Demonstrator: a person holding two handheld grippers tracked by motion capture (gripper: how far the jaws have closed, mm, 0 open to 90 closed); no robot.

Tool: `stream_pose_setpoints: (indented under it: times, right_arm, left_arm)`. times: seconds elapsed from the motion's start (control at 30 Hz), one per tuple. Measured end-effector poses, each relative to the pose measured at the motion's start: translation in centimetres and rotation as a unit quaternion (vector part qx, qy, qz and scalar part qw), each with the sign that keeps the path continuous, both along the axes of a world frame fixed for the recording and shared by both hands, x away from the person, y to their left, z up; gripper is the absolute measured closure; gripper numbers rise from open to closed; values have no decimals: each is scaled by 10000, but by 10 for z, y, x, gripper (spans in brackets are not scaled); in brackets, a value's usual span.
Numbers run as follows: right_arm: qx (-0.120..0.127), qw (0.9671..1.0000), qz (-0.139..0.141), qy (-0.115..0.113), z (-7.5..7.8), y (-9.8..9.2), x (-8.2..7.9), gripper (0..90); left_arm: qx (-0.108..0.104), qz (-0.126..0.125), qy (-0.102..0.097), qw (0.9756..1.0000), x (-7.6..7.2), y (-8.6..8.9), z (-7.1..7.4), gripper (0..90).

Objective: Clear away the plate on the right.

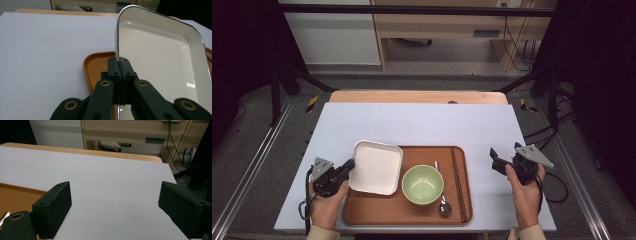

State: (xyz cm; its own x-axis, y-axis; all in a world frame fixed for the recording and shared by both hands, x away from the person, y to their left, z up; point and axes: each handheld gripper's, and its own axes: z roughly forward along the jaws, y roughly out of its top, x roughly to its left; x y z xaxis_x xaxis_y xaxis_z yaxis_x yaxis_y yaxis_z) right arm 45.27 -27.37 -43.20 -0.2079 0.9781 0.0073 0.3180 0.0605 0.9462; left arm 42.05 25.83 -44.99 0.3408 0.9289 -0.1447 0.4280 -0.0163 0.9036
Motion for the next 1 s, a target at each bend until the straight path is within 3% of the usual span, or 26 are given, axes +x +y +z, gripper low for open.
stream_pose_setpoints:
  times: [0.37, 0.57, 1.0]
  right_arm:
    - [114, 9999, 39, 61, -2, -1, 1, 116]
    - [120, 9998, 59, 136, -3, 0, 3, 116]
    - [187, 9994, 95, 273, -8, 0, 5, 112]
  left_arm:
    - [-97, -34, 268, 9996, 2, 3, -8, 890]
    - [-102, -222, 660, 9975, 11, 4, -16, 884]
    - [59, -382, 1163, 9925, 24, 1, -26, 876]
